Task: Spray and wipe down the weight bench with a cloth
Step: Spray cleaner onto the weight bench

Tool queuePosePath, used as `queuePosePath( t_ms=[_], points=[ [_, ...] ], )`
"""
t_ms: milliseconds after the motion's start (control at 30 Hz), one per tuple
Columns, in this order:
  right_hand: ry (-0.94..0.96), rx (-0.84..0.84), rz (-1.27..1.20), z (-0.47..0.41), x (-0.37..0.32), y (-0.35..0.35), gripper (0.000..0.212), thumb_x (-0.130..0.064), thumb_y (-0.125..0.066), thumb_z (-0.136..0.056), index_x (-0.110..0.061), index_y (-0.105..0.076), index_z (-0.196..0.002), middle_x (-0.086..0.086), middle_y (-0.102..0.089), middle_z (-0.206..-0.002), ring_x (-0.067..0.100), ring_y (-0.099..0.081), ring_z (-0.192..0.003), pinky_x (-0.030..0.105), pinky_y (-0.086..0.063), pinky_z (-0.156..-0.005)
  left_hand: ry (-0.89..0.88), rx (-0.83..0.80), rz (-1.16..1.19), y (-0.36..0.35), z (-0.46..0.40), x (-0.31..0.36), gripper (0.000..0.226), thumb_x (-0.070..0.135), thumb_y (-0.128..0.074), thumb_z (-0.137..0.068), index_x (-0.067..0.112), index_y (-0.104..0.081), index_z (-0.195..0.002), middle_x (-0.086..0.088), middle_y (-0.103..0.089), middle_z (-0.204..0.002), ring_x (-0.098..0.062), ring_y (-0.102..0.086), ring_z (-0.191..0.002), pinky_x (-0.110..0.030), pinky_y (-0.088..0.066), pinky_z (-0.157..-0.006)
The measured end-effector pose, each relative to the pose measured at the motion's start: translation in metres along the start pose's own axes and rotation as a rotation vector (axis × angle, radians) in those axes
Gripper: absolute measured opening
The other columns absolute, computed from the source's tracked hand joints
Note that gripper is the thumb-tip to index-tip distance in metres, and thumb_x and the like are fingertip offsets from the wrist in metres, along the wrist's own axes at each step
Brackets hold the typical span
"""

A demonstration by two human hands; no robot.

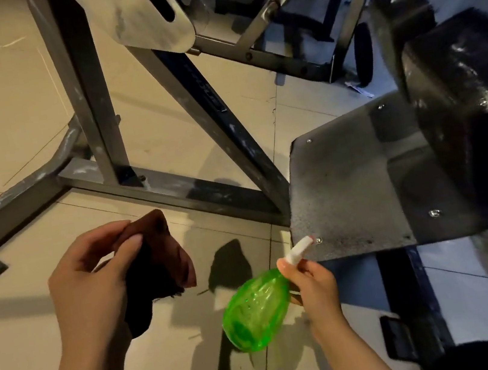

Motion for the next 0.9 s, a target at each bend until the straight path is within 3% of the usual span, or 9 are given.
queuePosePath(
  t_ms=[100,200,367,500,667,767,833,900],
  points=[
    [-0.016,-0.077,0.129,0.003,-0.002,0.013,0.012,-0.016,-0.074,-0.082,-0.007,-0.070,-0.089,0.007,-0.070,-0.078,0.019,-0.065,-0.072,0.026,-0.051,-0.059,0.081,-0.039,0.057,-0.021,-0.005,-0.012,0.022,0.007,-0.066,-0.087,0.029,-0.068,-0.090,0.005,-0.066,-0.098,-0.016,-0.060,-0.099,-0.036,-0.051,-0.084],
    [-0.062,-0.082,0.117,0.009,0.011,0.028,0.009,-0.013,-0.073,-0.083,-0.006,-0.070,-0.089,0.003,-0.066,-0.070,0.013,-0.061,-0.063,0.023,-0.047,-0.056,0.109,-0.088,0.080,-0.049,-0.008,-0.021,0.022,0.005,-0.065,-0.087,0.026,-0.068,-0.090,0.005,-0.066,-0.094,-0.014,-0.061,-0.094,-0.029,-0.051,-0.073],
    [-0.073,-0.083,-0.060,0.019,0.035,0.034,0.025,-0.016,-0.075,-0.079,-0.011,-0.068,-0.103,0.007,-0.073,-0.091,0.022,-0.068,-0.087,0.034,-0.054,-0.076,0.157,-0.137,0.150,-0.092,-0.015,-0.036,0.026,0.002,-0.068,-0.083,0.028,-0.069,-0.085,0.001,-0.066,-0.094,-0.016,-0.063,-0.091,-0.026,-0.050,-0.072],
    [-0.006,-0.074,-0.085,0.017,0.025,0.020,0.052,-0.032,-0.075,-0.065,-0.016,-0.065,-0.114,0.003,-0.071,-0.099,0.017,-0.067,-0.092,0.027,-0.053,-0.073,0.068,-0.192,0.069,-0.095,-0.011,-0.032,0.025,0.001,-0.069,-0.081,0.026,-0.069,-0.087,0.003,-0.068,-0.087,-0.006,-0.064,-0.081,-0.027,-0.052,-0.075],
    [0.078,-0.037,-0.030,-0.003,0.003,0.000,0.013,-0.021,-0.067,-0.089,-0.013,-0.068,-0.099,-0.004,-0.069,-0.076,0.009,-0.061,-0.074,0.026,-0.049,-0.071,0.112,-0.142,0.066,-0.067,-0.007,-0.038,0.019,0.006,-0.068,-0.084,0.023,-0.070,-0.090,0.003,-0.068,-0.088,-0.025,-0.065,-0.093,-0.047,-0.056,-0.082],
    [0.105,0.029,0.009,-0.011,-0.001,0.006,0.009,-0.023,-0.067,-0.089,-0.016,-0.066,-0.083,-0.008,-0.063,-0.065,0.009,-0.056,-0.066,0.026,-0.045,-0.067,0.054,-0.142,0.030,-0.064,0.005,-0.027,0.019,0.009,-0.070,-0.083,0.024,-0.071,-0.095,0.006,-0.068,-0.090,-0.030,-0.065,-0.097,-0.057,-0.055,-0.082],
    [0.089,0.025,0.016,-0.011,0.001,0.010,0.015,-0.025,-0.068,-0.089,-0.017,-0.065,-0.076,-0.010,-0.061,-0.058,0.010,-0.055,-0.064,0.028,-0.045,-0.067,0.028,-0.153,0.027,-0.066,0.011,-0.021,0.019,0.009,-0.069,-0.084,0.026,-0.070,-0.092,0.005,-0.067,-0.090,-0.026,-0.065,-0.093,-0.050,-0.059,-0.074],
    [0.061,0.009,0.025,-0.010,0.006,0.011,0.018,-0.029,-0.070,-0.087,-0.017,-0.066,-0.074,-0.007,-0.062,-0.060,0.017,-0.057,-0.069,0.033,-0.047,-0.071,0.003,-0.156,0.006,-0.068,0.017,-0.018,0.022,0.006,-0.067,-0.085,0.028,-0.068,-0.087,0.007,-0.065,-0.088,-0.010,-0.063,-0.088,-0.034,-0.057,-0.072]
  ],
)
Point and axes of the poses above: each hand's wrist, its own z-axis away from the middle knuckle, its own y-axis out of the back of the hand, x = y × z, the point moved 7 cm from there along -z, towards the middle knuckle
